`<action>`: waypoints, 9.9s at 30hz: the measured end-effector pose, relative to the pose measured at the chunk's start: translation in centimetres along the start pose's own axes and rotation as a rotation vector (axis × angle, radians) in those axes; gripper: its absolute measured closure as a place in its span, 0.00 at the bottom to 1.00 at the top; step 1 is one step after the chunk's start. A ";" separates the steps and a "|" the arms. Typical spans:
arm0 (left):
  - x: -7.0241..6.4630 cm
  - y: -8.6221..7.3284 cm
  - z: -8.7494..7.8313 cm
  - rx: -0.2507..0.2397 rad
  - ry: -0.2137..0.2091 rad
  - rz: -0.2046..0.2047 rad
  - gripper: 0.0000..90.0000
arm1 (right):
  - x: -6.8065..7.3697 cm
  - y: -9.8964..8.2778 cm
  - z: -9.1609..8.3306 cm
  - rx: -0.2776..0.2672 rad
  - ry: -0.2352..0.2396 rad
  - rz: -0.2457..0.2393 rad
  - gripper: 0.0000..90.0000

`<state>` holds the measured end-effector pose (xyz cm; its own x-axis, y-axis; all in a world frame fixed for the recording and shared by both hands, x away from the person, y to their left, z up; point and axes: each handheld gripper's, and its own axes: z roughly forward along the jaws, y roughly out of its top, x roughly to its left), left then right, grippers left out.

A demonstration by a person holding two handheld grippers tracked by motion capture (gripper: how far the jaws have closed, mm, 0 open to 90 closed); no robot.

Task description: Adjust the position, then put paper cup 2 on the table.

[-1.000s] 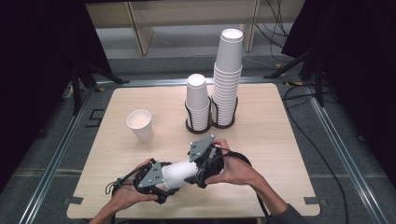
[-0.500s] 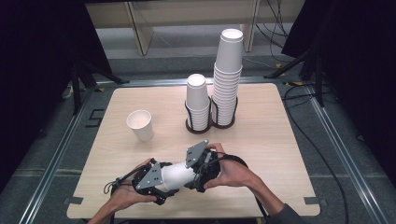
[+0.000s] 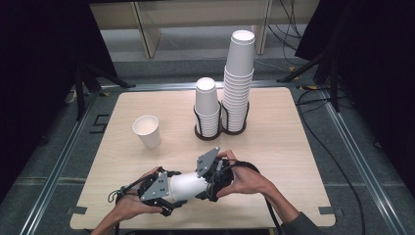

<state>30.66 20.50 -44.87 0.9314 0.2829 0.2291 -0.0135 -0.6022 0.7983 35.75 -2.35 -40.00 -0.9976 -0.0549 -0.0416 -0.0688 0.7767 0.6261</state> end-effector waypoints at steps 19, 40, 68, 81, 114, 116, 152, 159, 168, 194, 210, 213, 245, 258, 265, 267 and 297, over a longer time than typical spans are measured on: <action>0.7 -0.8 -0.1 -0.208 -0.004 -0.135 0.10 | -0.4 -0.5 -0.4 -0.024 0.001 -0.040 0.26; 1.0 -0.5 -0.9 -0.450 0.025 -0.302 0.05 | -1.2 -1.0 -2.2 -0.242 0.049 0.048 0.26; 0.8 0.4 -1.4 -0.386 0.024 -0.248 0.16 | -1.8 -1.9 -1.5 -0.228 0.050 0.065 0.20; 1.1 0.5 -1.3 -0.250 0.039 -0.244 0.16 | -0.7 -0.7 -2.1 -0.065 -0.101 -0.027 0.18; 0.4 1.5 -1.2 -0.281 0.063 -0.266 0.07 | -0.1 -0.3 1.2 -0.039 -0.046 -0.086 0.23; 0.6 1.3 -1.5 -0.315 0.082 -0.291 0.03 | -0.4 -0.6 0.8 -0.102 -0.028 -0.043 0.23; 0.9 1.1 -1.3 -0.506 0.106 -0.438 0.15 | -1.3 -0.9 1.3 -0.377 -0.010 0.121 0.19; 1.3 0.9 -1.8 -0.465 0.165 -0.455 0.15 | -1.5 -1.7 0.7 -0.356 -0.023 0.172 0.17; 2.3 0.3 -2.6 -0.398 0.286 -0.424 0.15 | -1.7 -3.6 -0.7 -0.304 -0.104 0.228 0.19; 3.9 -0.9 -3.0 -0.220 0.416 -0.445 0.14 | -1.5 -6.2 -1.7 -0.235 -0.192 0.262 0.21; 4.9 -2.0 -3.1 -0.164 0.461 -0.492 0.14 | -0.9 -7.8 -1.8 -0.205 -0.218 0.291 0.21; 4.9 -2.1 -3.2 -0.144 0.468 -0.507 0.14 | -0.8 -8.0 -1.7 -0.198 -0.216 0.292 0.21; 8.3 -2.3 0.2 -0.065 0.535 -0.518 0.13 | -0.2 -8.6 -1.2 -0.176 -0.200 0.306 0.21; 9.3 -2.5 1.6 -0.073 0.571 -0.495 0.09 | -0.2 -8.7 -1.3 -0.184 -0.191 0.296 0.21; 9.4 -3.2 1.8 -0.096 0.568 -0.492 0.12 | -0.1 -8.7 -1.3 -0.180 -0.185 0.291 0.21; 9.3 -3.3 1.7 -0.083 0.572 -0.488 0.12 | -0.1 -8.7 -1.3 -0.182 -0.184 0.294 0.22; 7.4 -5.8 0.3 0.004 0.550 -0.527 0.16 | 0.5 -9.7 -1.6 -0.179 -0.174 0.294 0.23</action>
<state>37.76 25.81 -47.98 0.4992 0.8642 0.0635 0.3847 -0.2867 0.8774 35.88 -10.88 -44.84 -0.9612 0.2733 0.0382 0.2066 0.6209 0.7562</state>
